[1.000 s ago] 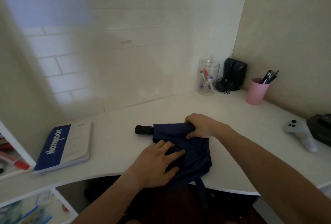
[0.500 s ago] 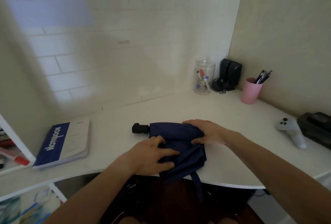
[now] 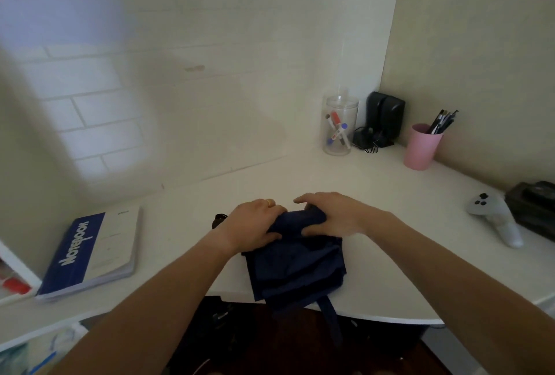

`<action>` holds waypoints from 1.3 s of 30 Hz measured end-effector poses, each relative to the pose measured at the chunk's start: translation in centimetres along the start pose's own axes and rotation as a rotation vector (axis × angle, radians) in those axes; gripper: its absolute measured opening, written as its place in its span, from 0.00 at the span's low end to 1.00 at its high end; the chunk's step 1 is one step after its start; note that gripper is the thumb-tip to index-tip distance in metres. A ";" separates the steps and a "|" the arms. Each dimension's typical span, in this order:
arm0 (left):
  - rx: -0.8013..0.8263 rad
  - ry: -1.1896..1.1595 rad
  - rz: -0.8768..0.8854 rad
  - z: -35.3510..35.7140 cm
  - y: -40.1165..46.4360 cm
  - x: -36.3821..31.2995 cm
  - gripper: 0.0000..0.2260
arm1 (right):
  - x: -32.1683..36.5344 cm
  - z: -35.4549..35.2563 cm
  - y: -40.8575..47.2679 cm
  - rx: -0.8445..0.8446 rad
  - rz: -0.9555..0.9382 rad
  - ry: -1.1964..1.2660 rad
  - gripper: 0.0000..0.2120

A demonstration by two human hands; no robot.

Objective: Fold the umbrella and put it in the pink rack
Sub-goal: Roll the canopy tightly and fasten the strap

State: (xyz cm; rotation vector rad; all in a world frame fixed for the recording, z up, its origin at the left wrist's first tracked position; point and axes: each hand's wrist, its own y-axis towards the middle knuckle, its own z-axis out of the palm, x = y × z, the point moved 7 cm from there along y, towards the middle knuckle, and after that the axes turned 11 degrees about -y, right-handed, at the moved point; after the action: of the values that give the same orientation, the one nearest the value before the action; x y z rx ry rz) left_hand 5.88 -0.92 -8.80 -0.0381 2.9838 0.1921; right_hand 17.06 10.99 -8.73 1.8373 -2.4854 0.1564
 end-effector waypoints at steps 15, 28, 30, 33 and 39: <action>-0.064 -0.122 -0.024 0.1 -0.2 0.4 0.17 | 0.4 -0.6 0.2 0.134 0.036 0.067 0.24; -0.043 -0.210 0.003 0.6 -2.6 0.8 0.22 | 1.7 -0.2 -2.1 -0.152 -0.073 -0.158 0.17; -0.020 -0.251 -0.020 0.8 -3.2 1.0 0.22 | 2.2 0.1 -2.5 -0.217 -0.106 -0.220 0.16; -0.085 -0.264 -0.001 0.7 -3.6 0.7 0.21 | 1.9 0.5 -2.8 -0.218 -0.062 -0.188 0.16; -0.199 -0.195 0.081 1.1 -4.5 -0.4 0.17 | 0.4 1.0 -2.1 0.026 0.008 0.048 0.25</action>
State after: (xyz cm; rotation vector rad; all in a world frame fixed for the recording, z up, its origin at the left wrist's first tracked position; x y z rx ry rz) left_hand 6.56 -5.27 -10.40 0.0755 2.7639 0.4728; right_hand 18.99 9.89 -9.60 1.8118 -2.4705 0.2313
